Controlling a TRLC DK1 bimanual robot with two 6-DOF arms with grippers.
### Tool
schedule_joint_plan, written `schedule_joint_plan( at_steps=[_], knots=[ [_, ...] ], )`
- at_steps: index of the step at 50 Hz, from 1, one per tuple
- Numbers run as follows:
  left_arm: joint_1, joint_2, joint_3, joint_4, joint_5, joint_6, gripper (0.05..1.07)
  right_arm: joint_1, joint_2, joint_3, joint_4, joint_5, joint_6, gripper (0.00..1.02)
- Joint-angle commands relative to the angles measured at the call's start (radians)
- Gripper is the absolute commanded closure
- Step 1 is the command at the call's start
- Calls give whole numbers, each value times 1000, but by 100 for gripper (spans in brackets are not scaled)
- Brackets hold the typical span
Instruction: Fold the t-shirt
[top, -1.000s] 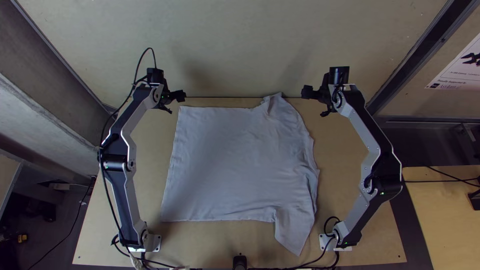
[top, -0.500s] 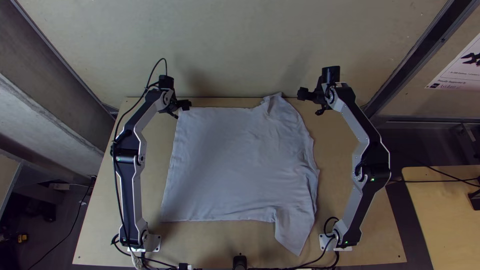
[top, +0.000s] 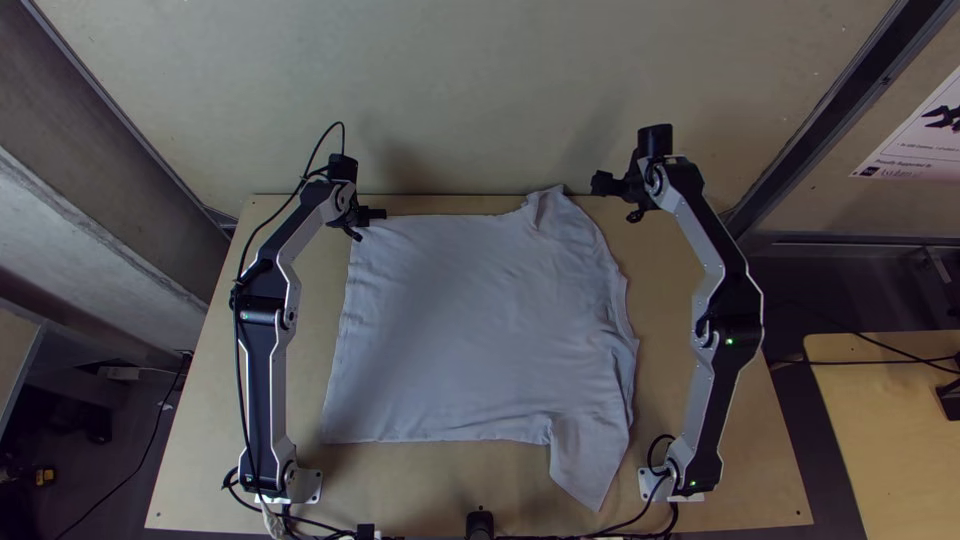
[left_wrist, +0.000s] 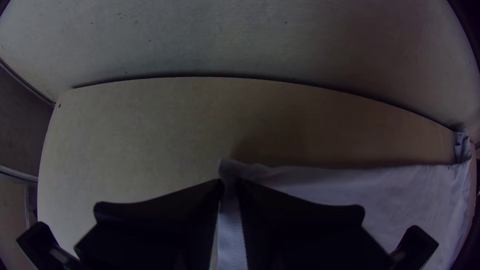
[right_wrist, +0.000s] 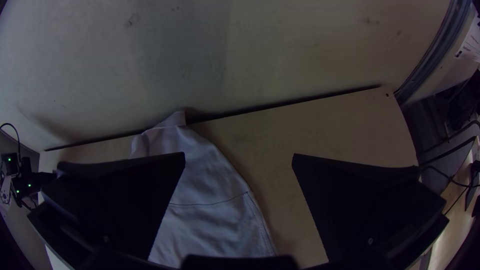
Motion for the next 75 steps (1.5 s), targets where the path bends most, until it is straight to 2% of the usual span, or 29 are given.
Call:
schedule_joint_plan(
  at_steps=[1,6,18,37,41,47,49,52,53,69,75],
  knots=[
    [13,20,14,-40,-11,12,105,-2,105,103,-72,-23,21,4],
    [16,0,14,-51,-1,6,105,-2,187,223,-146,-49,21,4],
    [5,-37,12,-68,16,-17,105,21,264,240,-89,-50,18,10],
    [-10,-54,12,-77,16,-26,105,56,387,263,-19,-49,-19,11],
    [-8,-57,12,-79,15,-26,105,68,405,267,-13,-49,-46,23],
    [-1,-61,12,-79,15,-25,105,87,425,266,-16,-49,-77,53],
    [2,-63,12,-79,15,-25,105,91,428,266,-17,-49,-81,68],
    [7,-66,12,-80,15,-25,105,93,430,267,-6,-47,-95,97],
    [7,-66,12,-79,15,-25,105,93,430,266,-3,-49,-95,100],
    [10,-93,12,-80,16,-49,105,48,349,255,-5,-35,-75,100],
    [16,-113,14,-74,55,-77,105,24,301,246,-9,-33,-72,100]
  ],
)
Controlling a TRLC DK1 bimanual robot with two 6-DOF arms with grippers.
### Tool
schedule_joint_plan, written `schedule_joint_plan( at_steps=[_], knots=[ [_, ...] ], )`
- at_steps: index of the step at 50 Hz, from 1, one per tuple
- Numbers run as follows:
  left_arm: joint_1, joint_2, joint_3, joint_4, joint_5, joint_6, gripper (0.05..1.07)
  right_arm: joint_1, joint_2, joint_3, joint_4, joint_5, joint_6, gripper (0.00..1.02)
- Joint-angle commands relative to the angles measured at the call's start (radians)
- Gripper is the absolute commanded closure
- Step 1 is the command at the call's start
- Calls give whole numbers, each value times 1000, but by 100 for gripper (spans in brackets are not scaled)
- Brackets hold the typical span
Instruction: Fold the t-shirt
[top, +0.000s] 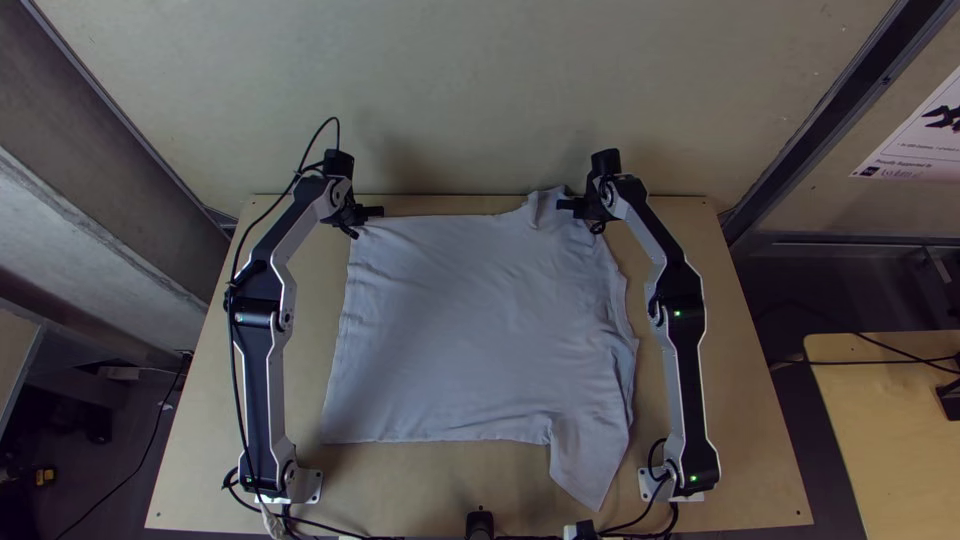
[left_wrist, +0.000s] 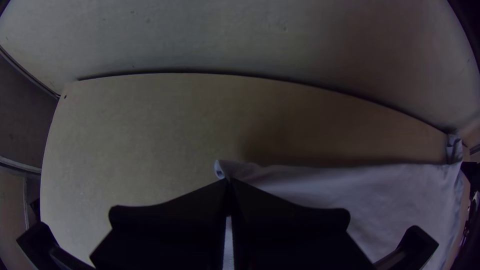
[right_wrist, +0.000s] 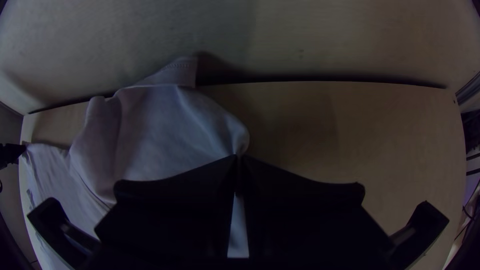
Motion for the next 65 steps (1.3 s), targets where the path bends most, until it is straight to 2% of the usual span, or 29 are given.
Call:
schedule_joint_plan(
  at_steps=[1,12,18,31,46,65],
  knots=[
    [18,-71,12,-7,35,-46,105,-37,-72,-21,-8,8,8,100],
    [56,-75,1,-10,78,-64,105,-71,-124,-45,-28,14,8,100],
    [61,-91,-19,-15,81,-67,105,-72,-148,-51,-78,32,5,100],
    [60,-173,-137,9,110,-76,105,-66,-228,-128,-169,32,2,100],
    [66,-298,-279,45,136,-72,105,-52,-360,-285,-169,37,-8,100],
    [76,-493,-552,109,144,-41,105,-21,-558,-550,-146,83,-1,100]
  ],
)
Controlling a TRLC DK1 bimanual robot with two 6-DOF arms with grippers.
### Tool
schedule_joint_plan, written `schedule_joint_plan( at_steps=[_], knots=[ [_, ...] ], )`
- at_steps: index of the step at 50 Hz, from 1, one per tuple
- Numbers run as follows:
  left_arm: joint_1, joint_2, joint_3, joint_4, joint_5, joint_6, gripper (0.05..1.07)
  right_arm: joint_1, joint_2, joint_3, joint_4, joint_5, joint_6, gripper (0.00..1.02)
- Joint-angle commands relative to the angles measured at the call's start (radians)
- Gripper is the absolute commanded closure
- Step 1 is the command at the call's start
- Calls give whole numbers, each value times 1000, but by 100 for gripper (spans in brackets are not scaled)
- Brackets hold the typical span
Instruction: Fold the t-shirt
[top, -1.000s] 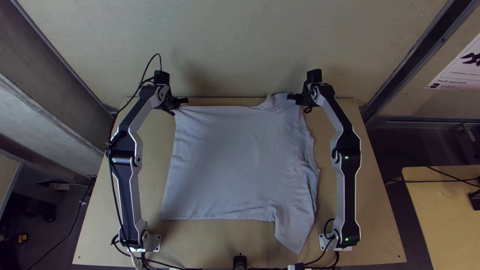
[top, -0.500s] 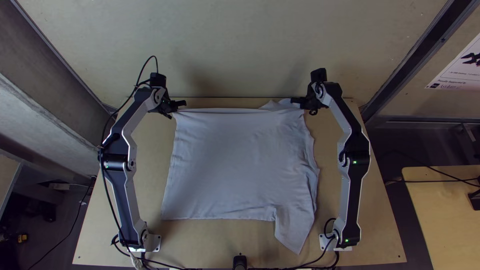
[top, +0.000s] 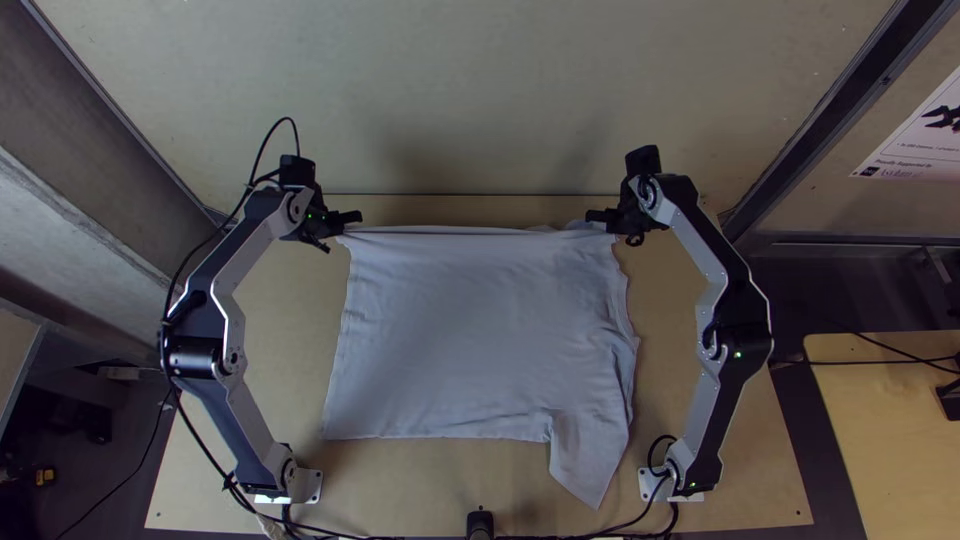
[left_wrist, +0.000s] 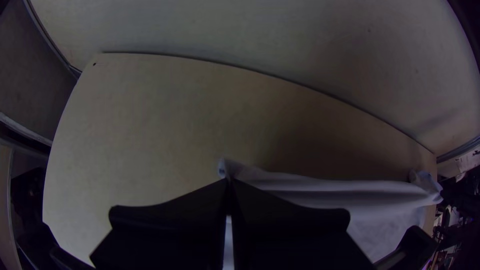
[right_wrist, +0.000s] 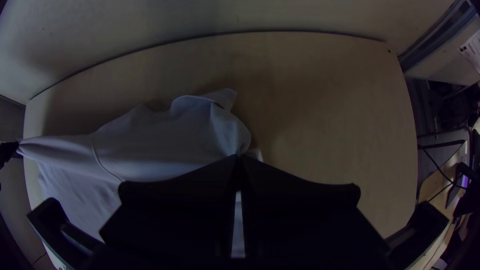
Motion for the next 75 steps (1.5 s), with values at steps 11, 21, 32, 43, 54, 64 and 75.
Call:
schedule_joint_plan(
  at_steps=[11,21,32,43,54,64,75],
  knots=[
    [13,-180,-252,55,-3,15,105,18,-198,-236,27,44,2,100],
    [6,-261,-358,78,-1,29,105,32,-312,-388,40,64,3,100],
    [-2,-318,-459,102,-1,35,105,34,-416,-572,91,68,6,100],
    [-23,-339,-580,156,-1,33,105,40,-436,-719,151,68,15,100],
    [-34,-319,-672,260,-1,33,103,41,-398,-820,214,68,19,99],
    [-33,-315,-685,273,0,38,36,41,-418,-863,221,68,29,13],
    [-8,-428,-638,211,79,46,11,20,-566,-874,208,68,28,4]
  ],
)
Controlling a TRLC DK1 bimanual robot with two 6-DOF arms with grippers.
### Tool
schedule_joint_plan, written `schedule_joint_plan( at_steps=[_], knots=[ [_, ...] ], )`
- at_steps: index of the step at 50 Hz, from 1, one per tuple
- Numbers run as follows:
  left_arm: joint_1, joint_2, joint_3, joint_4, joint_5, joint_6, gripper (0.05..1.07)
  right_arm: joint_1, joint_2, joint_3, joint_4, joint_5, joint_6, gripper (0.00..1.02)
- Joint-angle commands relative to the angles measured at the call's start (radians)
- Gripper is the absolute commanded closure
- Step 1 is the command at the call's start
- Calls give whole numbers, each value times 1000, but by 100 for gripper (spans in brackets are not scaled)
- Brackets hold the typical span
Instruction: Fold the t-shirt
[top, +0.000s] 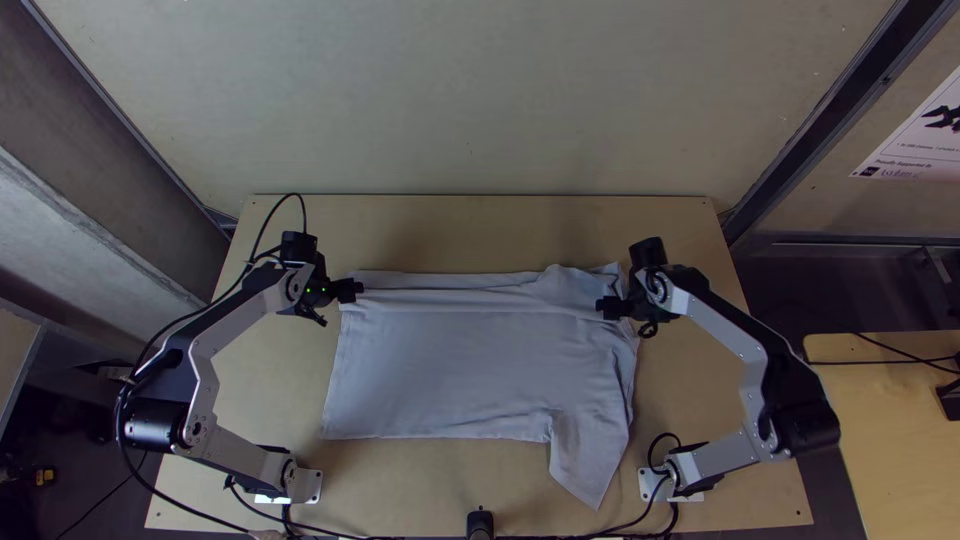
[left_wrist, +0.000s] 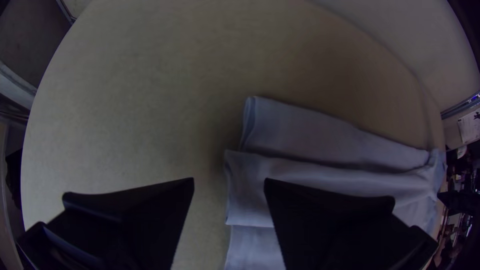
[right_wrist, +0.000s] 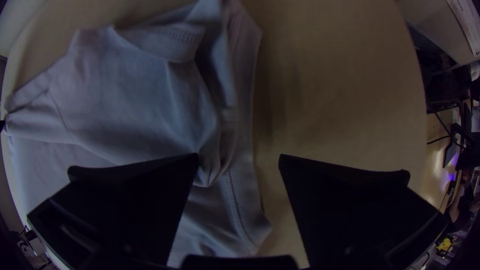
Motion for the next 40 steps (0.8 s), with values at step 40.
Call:
schedule_joint_plan(
  at_steps=[40],
  knots=[
    [13,-445,26,-518,151,225,10,114,-554,-84,-679,-18,142,4]
  ],
)
